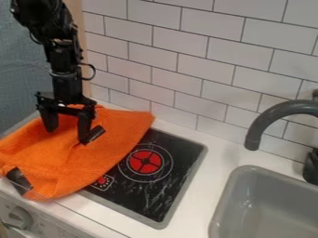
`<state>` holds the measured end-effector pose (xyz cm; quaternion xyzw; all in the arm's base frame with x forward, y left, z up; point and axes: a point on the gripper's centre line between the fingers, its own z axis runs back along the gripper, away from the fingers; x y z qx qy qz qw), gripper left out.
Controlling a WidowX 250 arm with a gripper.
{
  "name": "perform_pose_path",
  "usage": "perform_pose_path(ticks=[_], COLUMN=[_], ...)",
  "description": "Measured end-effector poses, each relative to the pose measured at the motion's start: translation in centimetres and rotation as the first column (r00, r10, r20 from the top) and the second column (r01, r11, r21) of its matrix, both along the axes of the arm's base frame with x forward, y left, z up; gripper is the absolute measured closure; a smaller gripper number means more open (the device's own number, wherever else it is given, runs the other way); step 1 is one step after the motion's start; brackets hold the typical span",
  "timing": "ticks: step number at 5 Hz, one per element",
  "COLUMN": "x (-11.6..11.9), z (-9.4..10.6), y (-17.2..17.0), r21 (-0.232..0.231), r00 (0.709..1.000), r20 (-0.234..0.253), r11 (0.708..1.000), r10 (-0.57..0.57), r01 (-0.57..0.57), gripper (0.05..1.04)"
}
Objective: Unfold the cloth from left to right
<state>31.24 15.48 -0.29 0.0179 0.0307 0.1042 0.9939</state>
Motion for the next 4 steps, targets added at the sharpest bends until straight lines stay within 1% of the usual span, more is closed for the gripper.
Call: perform_pose_path(ticks=[1, 2, 3, 4], x=[0.2, 0.5, 0.6, 0.5], z=[-1.0, -1.4, -1.8, -2.2], y=[-1.0, -1.4, -1.5, -1.4], r21=[-0.005, -0.019, -0.019, -0.016], r00=[0.999, 0.999, 0.999, 0.999], r20=[-0.025, -0.024, -0.023, -0.033], r11=[0.999, 0.999, 0.999, 1.0], r10=[-0.036, -0.043, -0.03, -0.01], r01=[0.036, 0.043, 0.03, 0.01], gripper=[0.083, 0.083, 0.14, 0.451])
